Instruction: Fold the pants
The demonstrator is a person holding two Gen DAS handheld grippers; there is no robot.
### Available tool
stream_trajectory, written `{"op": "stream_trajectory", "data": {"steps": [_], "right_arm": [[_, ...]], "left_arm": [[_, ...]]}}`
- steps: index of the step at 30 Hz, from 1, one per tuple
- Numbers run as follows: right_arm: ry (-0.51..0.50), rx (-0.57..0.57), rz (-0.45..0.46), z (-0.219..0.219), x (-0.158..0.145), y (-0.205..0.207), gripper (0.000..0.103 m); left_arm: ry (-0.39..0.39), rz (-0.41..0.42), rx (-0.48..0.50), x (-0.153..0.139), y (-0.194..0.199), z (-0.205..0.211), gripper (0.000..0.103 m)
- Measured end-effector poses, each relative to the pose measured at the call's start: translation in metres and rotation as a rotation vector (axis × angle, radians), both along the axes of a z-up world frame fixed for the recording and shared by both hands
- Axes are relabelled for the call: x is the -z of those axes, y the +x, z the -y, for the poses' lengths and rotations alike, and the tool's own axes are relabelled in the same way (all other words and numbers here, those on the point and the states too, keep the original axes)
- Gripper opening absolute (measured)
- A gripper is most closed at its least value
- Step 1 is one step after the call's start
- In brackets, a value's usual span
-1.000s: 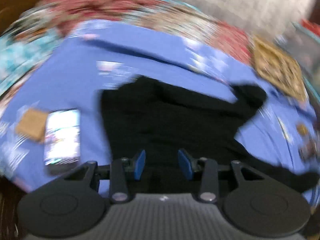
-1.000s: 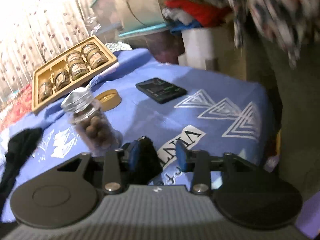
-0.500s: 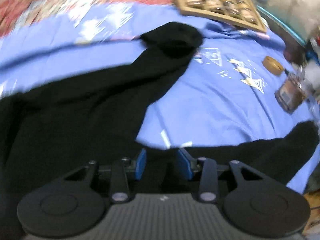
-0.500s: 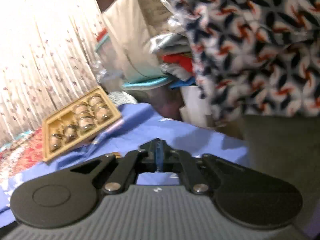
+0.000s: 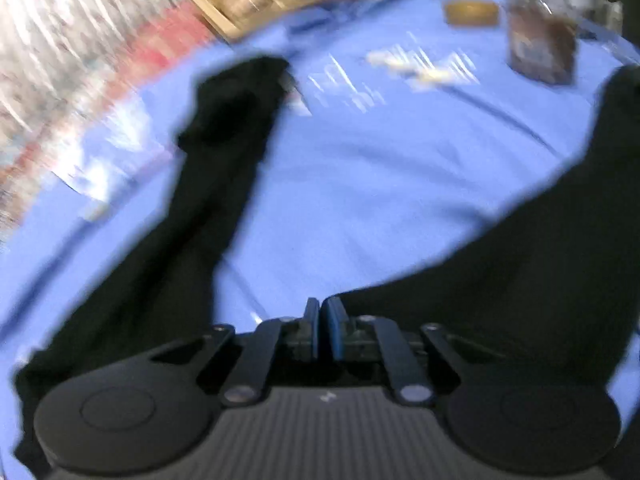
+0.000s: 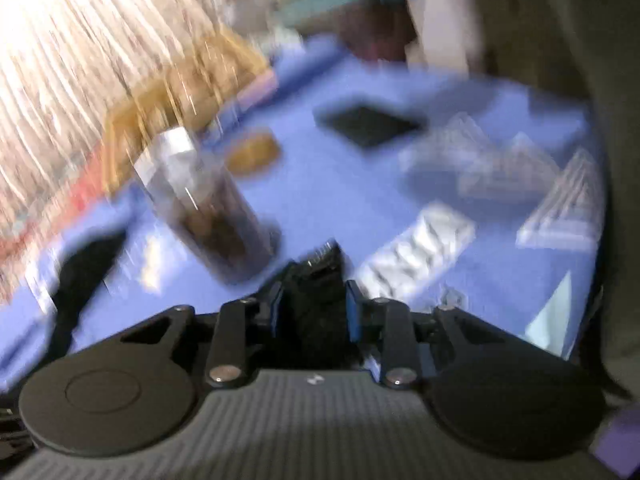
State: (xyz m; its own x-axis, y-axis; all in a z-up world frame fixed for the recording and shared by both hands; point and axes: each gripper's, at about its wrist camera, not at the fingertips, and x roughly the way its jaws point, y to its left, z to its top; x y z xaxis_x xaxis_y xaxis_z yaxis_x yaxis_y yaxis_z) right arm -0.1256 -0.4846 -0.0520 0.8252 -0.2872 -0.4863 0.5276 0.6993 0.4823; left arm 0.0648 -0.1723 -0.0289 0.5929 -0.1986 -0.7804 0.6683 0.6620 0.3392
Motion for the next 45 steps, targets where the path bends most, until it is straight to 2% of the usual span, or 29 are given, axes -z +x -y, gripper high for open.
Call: {"op": "stream_trajectory", "data": {"steps": [1,2,3,5,7,9,10,11,13,16,18,20,23,24,25,26,28,30,31,33,34,35,38,41,43,45], "right_arm": [[-0.026,0.041,0.084,-0.001,-0.011,-0.014,0.027],[-0.051,0.083,0.155,-0.001,-0.021,-0.027,0.005],[-0.074,0.134,0.192,0.001,-0.027,-0.035,0.006],[-0.086,0.228,0.153,0.012,-0.029,-0.039,0.019],[-0.001,0.207,0.044,0.027,-0.016,-0.032,0.029],[0.049,0.199,0.05,0.026,-0.008,-0.04,0.029],[0.041,0.186,0.067,0.02,-0.007,-0.045,0.035],[0.03,0.171,0.071,0.013,-0.009,-0.045,0.047],[0.022,0.113,0.065,0.0,-0.006,-0.041,0.051],[0.022,0.019,-0.013,-0.007,0.003,-0.012,0.063],[0.04,0.037,-0.05,-0.006,0.006,-0.002,0.063],[0.032,0.075,-0.032,-0.013,0.003,0.0,0.063],[-0.049,0.066,0.027,-0.036,-0.013,0.0,0.064],[-0.077,0.035,0.065,-0.046,-0.018,-0.003,0.064],[-0.1,-0.028,0.102,-0.056,-0.023,-0.001,0.064],[-0.122,-0.114,0.119,-0.071,-0.03,0.002,0.064],[-0.153,-0.297,0.098,-0.101,-0.04,0.017,0.063],[-0.142,-0.444,0.069,-0.13,-0.039,0.033,0.062],[-0.109,-0.499,0.037,-0.141,-0.034,0.043,0.062],[-0.051,-0.607,-0.131,-0.163,-0.015,0.071,0.051],[-0.077,-0.624,-0.232,-0.175,-0.006,0.084,0.043],[-0.105,-0.618,-0.272,-0.181,-0.005,0.09,0.044],[-0.123,-0.602,-0.213,-0.177,-0.032,0.102,0.045],[-0.17,-0.581,-0.162,-0.171,-0.069,0.134,0.045],[-0.203,-0.586,-0.147,-0.173,-0.092,0.164,0.045],[-0.259,-0.603,-0.14,-0.182,-0.107,0.203,0.05]], "left_arm": [[-0.03,0.033,-0.042,-0.006,0.005,0.001,0.006],[-0.056,0.052,-0.101,-0.011,0.011,0.0,0.006],[-0.074,0.073,-0.167,-0.016,0.019,0.0,0.006],[-0.082,0.092,-0.245,-0.017,0.033,0.0,0.011],[-0.073,0.028,-0.257,-0.012,0.04,0.001,0.013],[-0.09,0.001,-0.261,-0.015,0.035,-0.007,0.014],[-0.118,-0.008,-0.25,-0.022,0.029,-0.013,0.021],[-0.145,-0.017,-0.241,-0.028,0.023,-0.023,0.031],[-0.211,-0.023,-0.233,-0.044,0.01,-0.047,0.036],[-0.296,-0.042,-0.242,-0.068,-0.008,-0.104,0.038],[-0.328,-0.022,-0.301,-0.083,-0.013,-0.146,0.04],[-0.357,0.007,-0.415,-0.098,-0.022,-0.2,0.05],[-0.405,0.018,-0.611,-0.11,-0.043,-0.282,0.062],[-0.414,0.016,-0.673,-0.111,-0.05,-0.303,0.066],[-0.428,0.009,-0.738,-0.109,-0.056,-0.325,0.074],[-0.449,-0.006,-0.791,-0.104,-0.063,-0.345,0.078],[-0.484,-0.06,-0.867,-0.089,-0.071,-0.373,0.078],[-0.513,-0.117,-0.914,-0.07,-0.072,-0.385,0.075],[-0.525,-0.134,-0.92,-0.061,-0.071,-0.386,0.07],[-0.497,-0.133,-0.905,-0.054,-0.065,-0.383,0.065],[-0.49,-0.109,-0.883,-0.056,-0.061,-0.381,0.065],[-0.489,-0.07,-0.857,-0.062,-0.055,-0.382,0.067],[-0.467,0.044,-0.8,-0.084,-0.032,-0.393,0.072],[-0.413,0.14,-0.761,-0.097,0.003,-0.4,0.073],[-0.371,0.18,-0.736,-0.097,0.032,-0.397,0.073],[-0.34,0.19,-0.701,-0.09,0.061,-0.391,0.076]]}}
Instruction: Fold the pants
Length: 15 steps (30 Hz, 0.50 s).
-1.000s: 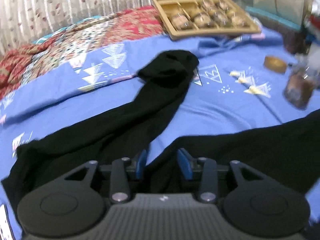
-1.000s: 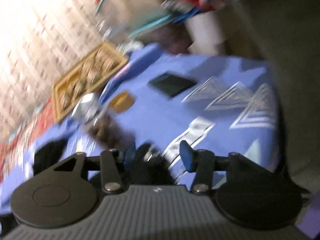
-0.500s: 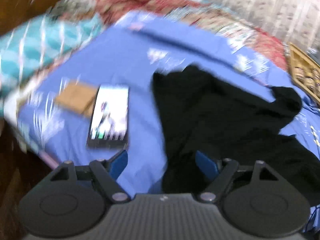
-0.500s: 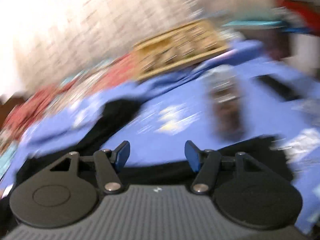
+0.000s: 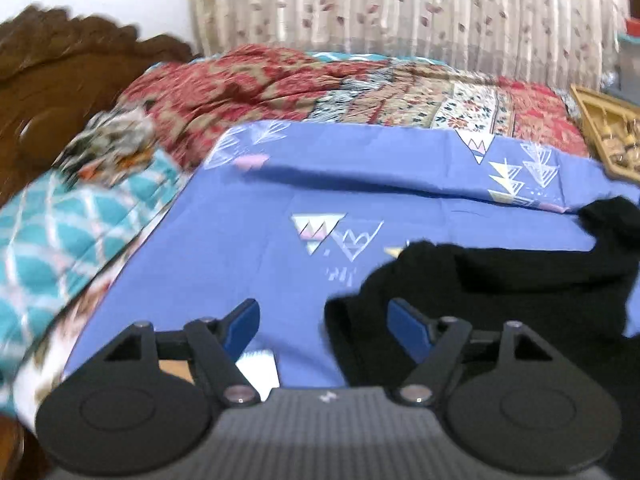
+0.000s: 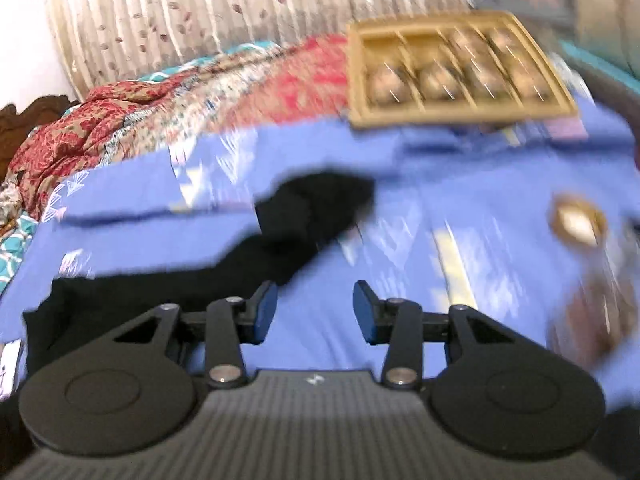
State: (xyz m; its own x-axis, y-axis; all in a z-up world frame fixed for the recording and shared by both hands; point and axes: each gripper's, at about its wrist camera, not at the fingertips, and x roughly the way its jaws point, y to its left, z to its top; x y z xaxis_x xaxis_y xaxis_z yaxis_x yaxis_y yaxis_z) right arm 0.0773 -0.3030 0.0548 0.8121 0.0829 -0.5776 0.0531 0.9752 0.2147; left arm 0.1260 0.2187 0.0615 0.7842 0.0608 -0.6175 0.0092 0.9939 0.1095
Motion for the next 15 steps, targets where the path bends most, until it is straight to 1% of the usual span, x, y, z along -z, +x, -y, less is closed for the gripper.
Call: {"op": "stream_trajectory", "data": {"steps": [1,2,4,6,7,8,9,10,11,12,13,14,15], "right_arm": [[-0.036,-0.022,0.006,-0.009,-0.007,0.028,0.062],[-0.073,-0.046,0.01,-0.019,-0.007,0.053,0.072],[-0.156,-0.071,0.004,-0.041,-0.001,0.102,0.074],[-0.227,-0.069,-0.059,-0.063,0.017,0.161,0.074],[-0.251,-0.059,-0.096,-0.07,0.025,0.184,0.074],[-0.263,-0.054,-0.15,-0.076,0.038,0.211,0.074],[-0.268,-0.059,-0.195,-0.08,0.049,0.228,0.074],[-0.297,-0.063,-0.23,-0.086,0.061,0.245,0.074],[-0.365,-0.069,-0.257,-0.094,0.073,0.254,0.074],[-0.448,-0.087,-0.293,-0.103,0.087,0.262,0.072],[-0.514,-0.114,-0.345,-0.108,0.103,0.267,0.056],[-0.523,-0.141,-0.378,-0.106,0.118,0.266,0.043],[-0.475,-0.139,-0.343,-0.099,0.117,0.259,0.037]], "left_arm": [[0.009,-0.005,0.023,0.006,0.015,0.004,0.081],[0.016,-0.014,0.047,0.013,0.028,0.009,0.086],[0.042,-0.061,0.1,0.034,0.061,0.02,0.091],[0.079,-0.139,0.113,0.058,0.092,0.03,0.091],[0.101,-0.178,0.12,0.069,0.106,0.036,0.09],[0.119,-0.2,0.134,0.077,0.114,0.042,0.09],[0.133,-0.206,0.148,0.083,0.119,0.047,0.09],[0.14,-0.208,0.16,0.087,0.123,0.052,0.09],[0.139,-0.209,0.172,0.089,0.125,0.056,0.088],[0.137,-0.209,0.183,0.091,0.127,0.06,0.086],[0.141,-0.208,0.192,0.093,0.128,0.065,0.077],[0.149,-0.204,0.198,0.096,0.128,0.069,0.057],[0.16,-0.201,0.206,0.099,0.129,0.074,0.048]]}}
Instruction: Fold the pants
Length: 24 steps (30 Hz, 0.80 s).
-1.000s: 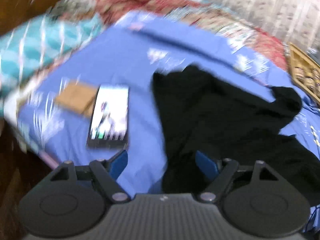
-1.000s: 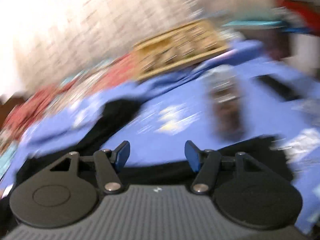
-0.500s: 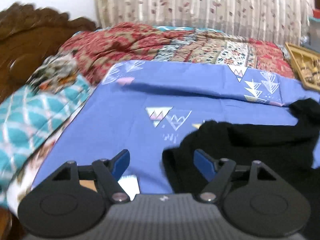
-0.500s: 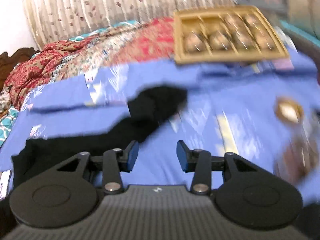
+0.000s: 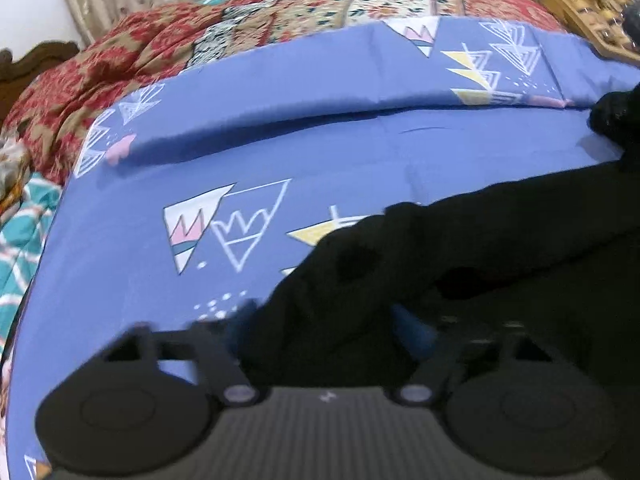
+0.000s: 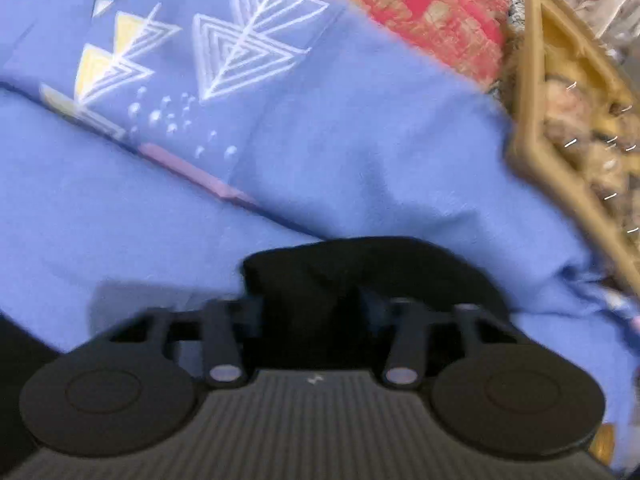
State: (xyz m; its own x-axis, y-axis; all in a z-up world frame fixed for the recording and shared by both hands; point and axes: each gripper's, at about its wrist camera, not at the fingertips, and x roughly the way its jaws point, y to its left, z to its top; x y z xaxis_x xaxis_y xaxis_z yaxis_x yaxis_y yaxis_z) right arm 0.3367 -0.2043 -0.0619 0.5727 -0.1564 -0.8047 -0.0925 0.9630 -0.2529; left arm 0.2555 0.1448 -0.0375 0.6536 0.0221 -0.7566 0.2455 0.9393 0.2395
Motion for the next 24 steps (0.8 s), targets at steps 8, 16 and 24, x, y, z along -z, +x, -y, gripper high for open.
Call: {"op": "stream_trajectory", "data": {"steps": [8,16,24], "right_arm": [[0.624,0.32,0.465,0.146,-0.147,-0.087,0.01],[0.422,0.539,0.466,0.206,-0.131,-0.157,0.013],[0.447,0.672,0.392,0.214,-0.078,-0.175,0.039]], "left_arm": [[-0.188,0.11,-0.114,-0.054,-0.009,-0.029,0.011],[-0.16,0.117,-0.165,-0.051,-0.041,-0.045,0.014],[-0.126,0.128,-0.117,-0.053,-0.055,-0.031,0.017]]}}
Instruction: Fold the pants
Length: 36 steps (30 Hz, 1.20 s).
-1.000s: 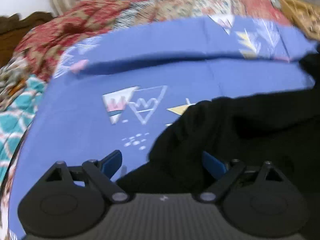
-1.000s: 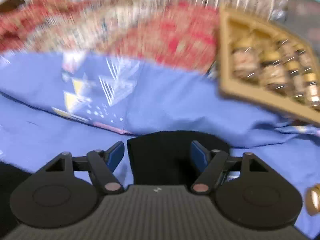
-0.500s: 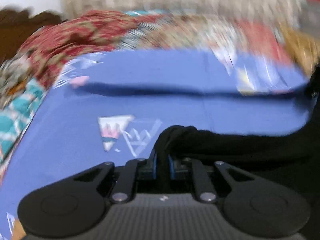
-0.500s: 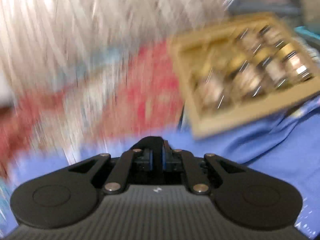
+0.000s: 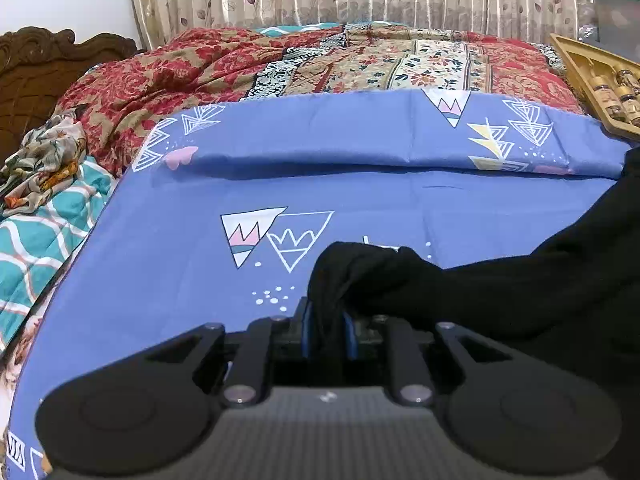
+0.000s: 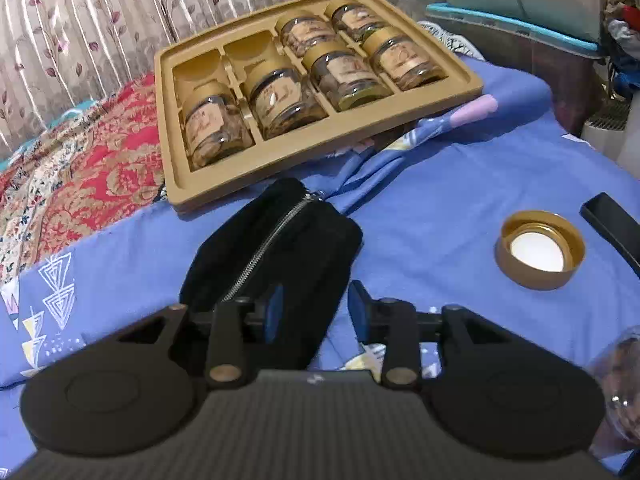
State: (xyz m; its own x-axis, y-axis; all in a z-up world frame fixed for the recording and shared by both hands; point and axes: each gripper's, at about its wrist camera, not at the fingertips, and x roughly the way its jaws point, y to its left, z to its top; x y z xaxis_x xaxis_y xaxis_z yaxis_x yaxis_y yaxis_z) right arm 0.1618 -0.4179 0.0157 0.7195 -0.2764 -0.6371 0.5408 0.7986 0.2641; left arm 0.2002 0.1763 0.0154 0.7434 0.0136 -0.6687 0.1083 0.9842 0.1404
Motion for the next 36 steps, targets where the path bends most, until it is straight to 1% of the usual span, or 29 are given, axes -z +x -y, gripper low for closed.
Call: {"op": "stream_trajectory", "data": {"steps": [2,4,6,7,8,9,10,11,12,13,15,16,17,18,19,20,21,22,24,26,27,28,29,31,32,34,36], "right_arm": [[0.013,-0.033,0.016,-0.009,-0.01,-0.015,0.039],[0.063,-0.093,0.043,-0.017,-0.015,-0.032,0.04],[0.126,-0.163,0.072,-0.026,-0.014,-0.05,0.04],[0.149,-0.194,0.082,-0.029,-0.014,-0.064,0.041],[0.163,-0.223,0.091,-0.034,-0.013,-0.077,0.043],[0.168,-0.252,0.095,-0.038,-0.012,-0.091,0.045],[0.168,-0.28,0.096,-0.04,-0.011,-0.109,0.049],[0.158,-0.302,0.092,-0.042,-0.009,-0.124,0.051],[0.14,-0.313,0.076,-0.044,-0.007,-0.134,0.051],[0.118,-0.32,0.051,-0.045,-0.007,-0.136,0.051],[0.073,-0.327,0.013,-0.047,-0.01,-0.13,0.051],[0.07,-0.317,0.015,-0.046,-0.013,-0.123,0.051],[0.087,-0.3,0.031,-0.043,-0.018,-0.116,0.052],[0.121,-0.279,0.058,-0.039,-0.021,-0.108,0.053],[0.169,-0.249,0.087,-0.032,-0.023,-0.097,0.054],[0.216,-0.217,0.111,-0.024,-0.023,-0.085,0.055],[0.253,-0.188,0.127,-0.017,-0.02,-0.073,0.055],[0.285,-0.158,0.14,-0.009,-0.016,-0.061,0.055],[0.325,-0.1,0.156,0.007,-0.006,-0.035,0.055],[0.329,-0.05,0.149,0.023,0.005,-0.003,0.055],[0.326,-0.029,0.137,0.031,0.011,0.012,0.056],[0.33,-0.002,0.12,0.039,0.02,0.029,0.059],[0.335,0.02,0.106,0.045,0.027,0.042,0.063],[0.352,0.054,0.074,0.054,0.043,0.063,0.064],[0.369,0.057,0.066,0.058,0.051,0.072,0.064],[0.394,0.039,0.061,0.06,0.063,0.085,0.064],[0.39,0.012,0.047,0.057,0.073,0.097,0.063]], "left_arm": [[-0.01,0.0,0.0,-0.001,-0.002,-0.002,0.017],[-0.009,-0.002,-0.005,0.0,-0.005,-0.002,0.017],[-0.013,-0.012,-0.019,-0.001,-0.01,-0.002,0.023],[-0.016,-0.016,-0.029,-0.003,-0.013,-0.003,0.034],[-0.023,-0.013,-0.037,-0.006,-0.019,-0.004,0.049],[-0.031,-0.002,-0.043,-0.01,-0.027,-0.006,0.057],[-0.037,0.012,-0.048,-0.014,-0.034,-0.008,0.065],[-0.04,0.022,-0.049,-0.017,-0.041,-0.011,0.069],[-0.032,0.027,-0.046,-0.02,-0.046,-0.014,0.07],[-0.01,0.027,-0.042,-0.022,-0.047,-0.015,0.07],[0.07,0.038,-0.035,-0.025,-0.048,-0.012,0.071],[0.107,0.054,-0.021,-0.028,-0.048,-0.008,0.072],[0.12,0.066,-0.008,-0.031,-0.048,-0.006,0.075],[0.119,0.071,-0.004,-0.034,-0.047,-0.004,0.077],[0.097,0.062,-0.013,-0.036,-0.045,-0.003,0.077],[0.06,0.035,-0.022,-0.037,-0.042,-0.003,0.077],[-0.002,-0.011,-0.035,-0.037,-0.038,-0.005,0.077],[-0.098,-0.072,-0.05,-0.037,-0.032,-0.01,0.077],[-0.33,-0.175,-0.092,-0.035,-0.019,-0.025,0.077],[-0.495,-0.251,-0.156,-0.027,-0.006,-0.037,0.077],[-0.552,-0.28,-0.19,-0.022,-0.001,-0.041,0.077],[-0.605,-0.308,-0.229,-0.017,0.006,-0.043,0.077],[-0.638,-0.324,-0.26,-0.013,0.011,-0.044,0.077],[-0.683,-0.337,-0.303,-0.009,0.023,-0.044,0.077],[-0.692,-0.338,-0.325,-0.007,0.03,-0.043,0.077],[-0.703,-0.339,-0.371,-0.002,0.041,-0.041,0.077],[-0.728,-0.362,-0.403,0.006,0.055,-0.037,0.077]]}}
